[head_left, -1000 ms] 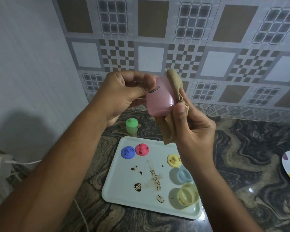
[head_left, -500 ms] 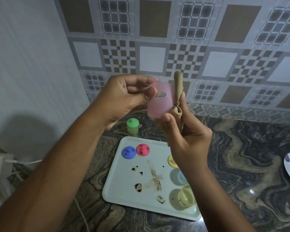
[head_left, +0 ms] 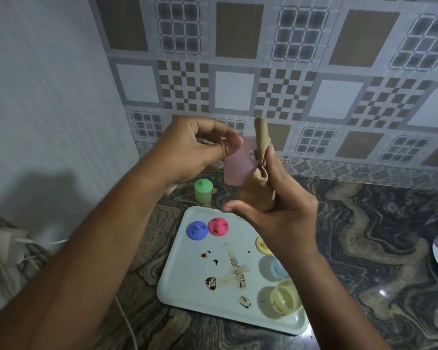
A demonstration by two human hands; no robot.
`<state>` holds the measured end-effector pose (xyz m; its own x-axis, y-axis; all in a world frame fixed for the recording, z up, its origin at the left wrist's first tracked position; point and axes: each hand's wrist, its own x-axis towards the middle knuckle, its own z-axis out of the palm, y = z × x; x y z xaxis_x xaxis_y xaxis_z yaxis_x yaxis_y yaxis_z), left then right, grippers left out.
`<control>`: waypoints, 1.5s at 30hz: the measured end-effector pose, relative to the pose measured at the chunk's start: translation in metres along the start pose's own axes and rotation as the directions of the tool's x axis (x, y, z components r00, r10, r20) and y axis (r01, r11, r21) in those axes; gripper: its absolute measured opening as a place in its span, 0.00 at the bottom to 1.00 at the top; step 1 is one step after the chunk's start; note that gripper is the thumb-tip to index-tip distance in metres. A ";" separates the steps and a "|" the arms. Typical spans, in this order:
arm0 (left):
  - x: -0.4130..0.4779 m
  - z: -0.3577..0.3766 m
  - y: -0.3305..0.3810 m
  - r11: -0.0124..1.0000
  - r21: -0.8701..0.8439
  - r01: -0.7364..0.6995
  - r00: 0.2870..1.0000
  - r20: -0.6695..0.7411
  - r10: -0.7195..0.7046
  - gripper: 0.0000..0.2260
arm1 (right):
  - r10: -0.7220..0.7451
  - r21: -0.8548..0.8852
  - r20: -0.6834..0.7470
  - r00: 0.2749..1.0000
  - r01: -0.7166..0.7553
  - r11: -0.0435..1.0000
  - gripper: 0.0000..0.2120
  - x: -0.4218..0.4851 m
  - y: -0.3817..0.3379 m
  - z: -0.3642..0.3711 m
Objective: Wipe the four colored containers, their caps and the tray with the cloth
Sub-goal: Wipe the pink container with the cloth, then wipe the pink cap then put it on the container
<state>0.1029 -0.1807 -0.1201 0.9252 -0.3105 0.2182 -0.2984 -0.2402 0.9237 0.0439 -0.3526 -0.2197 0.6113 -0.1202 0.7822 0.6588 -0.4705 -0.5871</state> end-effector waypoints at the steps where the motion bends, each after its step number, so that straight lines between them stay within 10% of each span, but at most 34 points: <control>1: 0.000 -0.002 -0.001 1.000 -0.002 -0.001 1.000 0.025 0.001 0.17 | 0.019 0.013 -0.006 1.000 -0.019 1.000 0.42 -0.001 0.001 -0.001; 12: 0.005 0.003 -0.008 0.998 0.041 -0.045 0.999 -0.025 0.046 0.07 | -0.089 -0.198 -0.011 0.996 0.085 0.976 0.36 0.005 0.010 -0.005; 19: 0.022 -0.004 -0.028 0.959 0.278 -0.050 0.999 0.016 0.048 0.04 | 0.089 0.026 0.111 0.990 -0.092 0.995 0.35 0.012 0.049 -0.014; 31: 0.081 0.050 -0.172 0.844 0.534 0.046 0.997 -0.072 -0.009 0.06 | 0.384 -0.466 0.257 0.887 -0.235 0.853 0.19 0.005 0.181 0.038; 45: 0.095 0.108 -0.257 0.690 0.694 0.205 0.956 0.008 -0.293 0.11 | 0.584 -0.493 0.228 0.779 -0.425 0.759 0.14 -0.018 0.237 0.064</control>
<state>0.2422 -0.2482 -0.3707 0.9700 -0.2343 -0.0645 -0.1788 -0.8680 0.4633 0.2178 -0.4059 -0.3865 0.9610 -0.1693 0.2185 0.0239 -0.7367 -0.6758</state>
